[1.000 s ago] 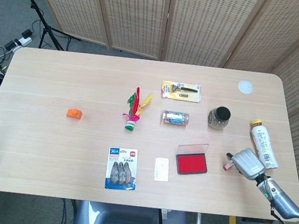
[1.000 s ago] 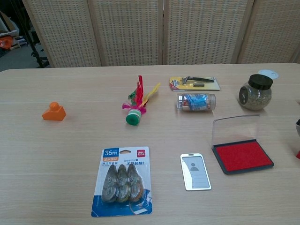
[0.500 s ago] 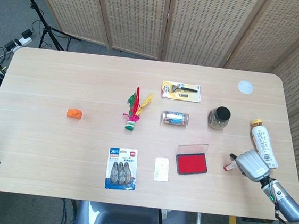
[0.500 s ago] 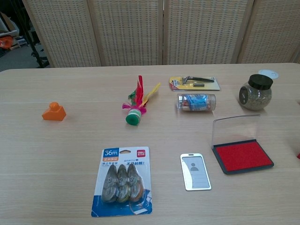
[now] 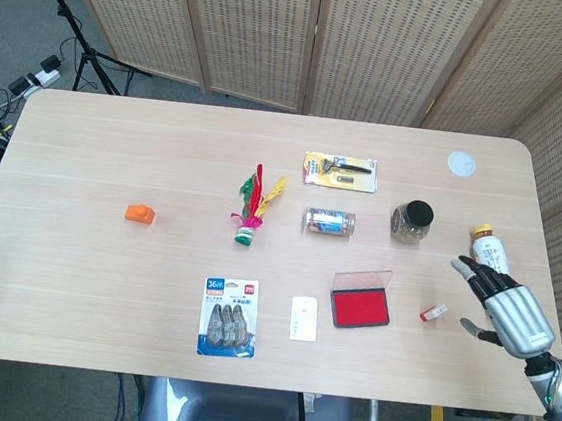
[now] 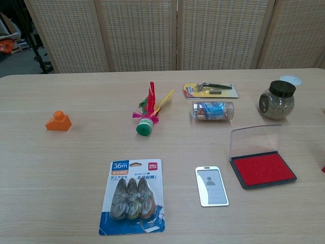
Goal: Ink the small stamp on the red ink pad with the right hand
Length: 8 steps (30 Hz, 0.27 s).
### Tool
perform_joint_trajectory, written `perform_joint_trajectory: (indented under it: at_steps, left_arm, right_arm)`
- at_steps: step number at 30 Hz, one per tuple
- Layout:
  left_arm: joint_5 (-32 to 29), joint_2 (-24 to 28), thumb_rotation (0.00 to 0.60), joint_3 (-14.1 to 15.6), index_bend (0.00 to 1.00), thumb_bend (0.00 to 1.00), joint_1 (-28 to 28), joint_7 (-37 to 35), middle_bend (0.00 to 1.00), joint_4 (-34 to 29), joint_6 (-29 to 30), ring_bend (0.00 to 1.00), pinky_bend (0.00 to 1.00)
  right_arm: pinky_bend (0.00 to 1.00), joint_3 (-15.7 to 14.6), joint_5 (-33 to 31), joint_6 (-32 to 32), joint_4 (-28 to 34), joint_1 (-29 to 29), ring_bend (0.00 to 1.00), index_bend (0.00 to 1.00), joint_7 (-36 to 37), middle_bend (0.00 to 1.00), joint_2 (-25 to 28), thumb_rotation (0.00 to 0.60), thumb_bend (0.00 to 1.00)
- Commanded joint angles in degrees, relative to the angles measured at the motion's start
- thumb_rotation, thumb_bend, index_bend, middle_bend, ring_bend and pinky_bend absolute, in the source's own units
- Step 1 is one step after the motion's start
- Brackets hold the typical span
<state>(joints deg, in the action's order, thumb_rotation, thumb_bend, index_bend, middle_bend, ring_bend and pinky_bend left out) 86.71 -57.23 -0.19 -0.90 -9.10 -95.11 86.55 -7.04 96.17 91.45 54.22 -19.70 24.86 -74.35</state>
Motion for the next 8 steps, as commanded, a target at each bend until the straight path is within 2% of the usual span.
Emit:
perform_joint_trajectory:
  at_steps: [1, 5, 6, 8]
  left_arm:
    - [0.0, 0.1, 0.6, 0.0, 0.0, 0.0, 0.3, -0.4, 0.0, 0.2, 0.5, 0.0, 0.0]
    - [-1.3, 0.0, 0.6, -0.6, 0.0, 0.0, 0.9, -0.3, 0.0, 0.1, 1.2, 0.0, 0.0]
    - [-1.9, -0.3, 0.6, -1.0, 0.0, 0.0, 1.1, 0.3, 0.0, 0.3, 1.8, 0.0, 0.0]
    - [-2.0, -0.5, 0.6, -1.0, 0.0, 0.0, 1.2, 0.3, 0.0, 0.4, 2.0, 0.0, 0.0]
  right_arm:
    - [0.0, 2.6, -6.0, 2.1, 17.8, 6.2, 0.0, 0.0, -5.7, 0.0, 9.6, 0.6, 0.0]
    - [0.0, 4.6, -10.3, 3.0, 24.7, 9.3, 0.0, 0.0, -10.9, 0.0, 9.8, 0.6, 0.0]
    - [0.0, 5.8, -13.1, 2.5, 26.4, 9.9, 0.0, 0.0, -11.7, 0.0, 9.1, 0.6, 0.0]
    - [0.0, 7.1, -14.9, 2.1, 27.6, 10.2, 0.0, 0.0, -12.7, 0.0, 8.5, 0.6, 0.0]
